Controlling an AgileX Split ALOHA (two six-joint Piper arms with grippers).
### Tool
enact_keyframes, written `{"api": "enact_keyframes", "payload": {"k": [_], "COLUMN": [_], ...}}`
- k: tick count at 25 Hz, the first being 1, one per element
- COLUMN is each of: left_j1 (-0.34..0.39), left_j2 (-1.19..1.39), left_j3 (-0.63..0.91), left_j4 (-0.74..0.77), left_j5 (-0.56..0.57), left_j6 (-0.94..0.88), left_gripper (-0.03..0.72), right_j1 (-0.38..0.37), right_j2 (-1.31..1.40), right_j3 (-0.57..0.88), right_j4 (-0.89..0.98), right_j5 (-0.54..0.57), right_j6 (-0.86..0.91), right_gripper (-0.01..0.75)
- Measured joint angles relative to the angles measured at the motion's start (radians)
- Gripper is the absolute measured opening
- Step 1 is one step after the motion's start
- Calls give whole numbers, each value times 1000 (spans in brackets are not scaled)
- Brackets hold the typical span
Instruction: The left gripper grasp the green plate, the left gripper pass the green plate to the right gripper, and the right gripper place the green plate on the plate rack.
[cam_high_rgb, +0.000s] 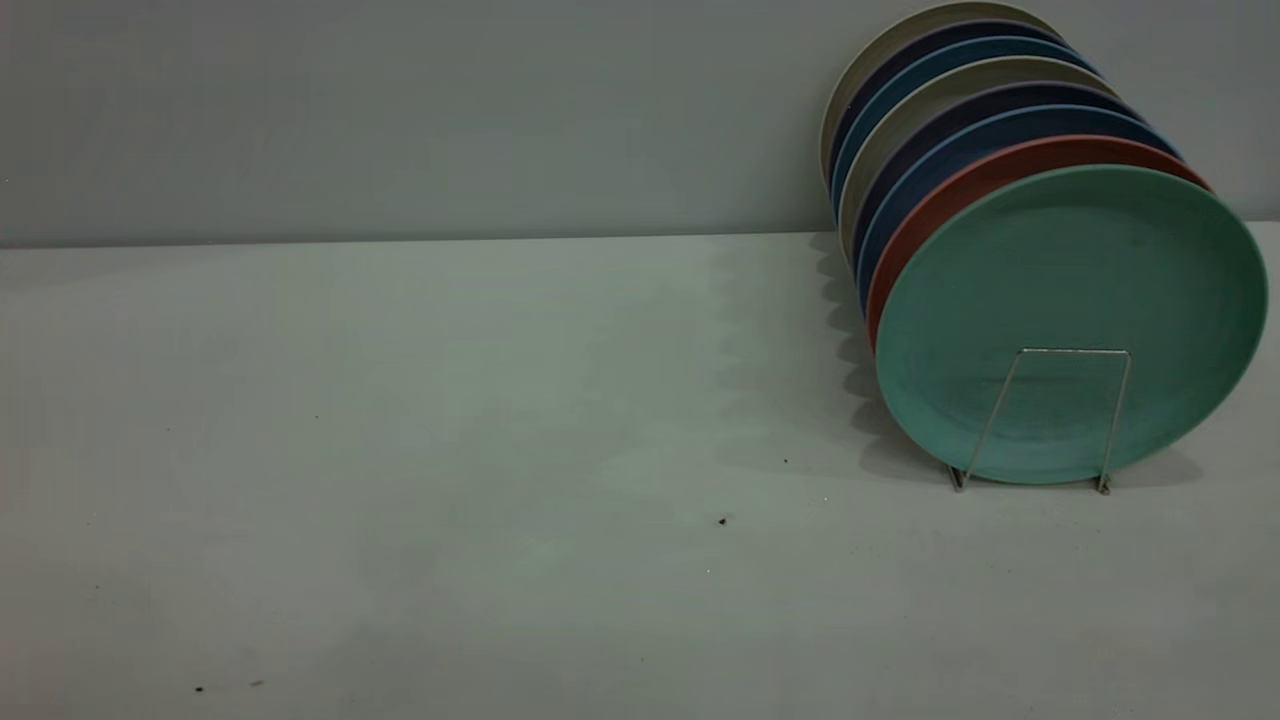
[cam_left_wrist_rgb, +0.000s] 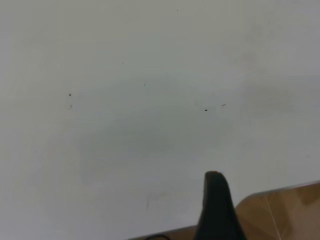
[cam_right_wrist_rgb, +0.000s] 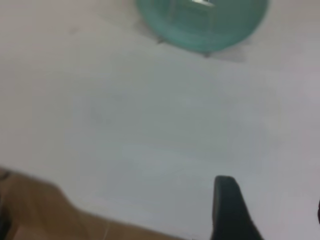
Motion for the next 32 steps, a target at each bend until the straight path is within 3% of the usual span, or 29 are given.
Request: {"api": "enact_keyframes", "payload": {"k": [3, 8, 32], "left_j1": [40, 74, 74], "left_j2": [0, -1, -48], "left_j3": [0, 0, 0], "left_j4": [0, 0, 0], "left_j5": [-1, -1, -1], "left_j6": [0, 0, -1], "left_gripper": [551, 551, 551], "right_j1": [-67, -116, -122], "right_j2": [-44, -91, -91], "right_j3": [1, 1, 1], "right_j4": [5, 6, 12], "right_j5": [0, 2, 2], "right_j6": [0, 0, 1], "right_gripper": [431, 431, 431]}}
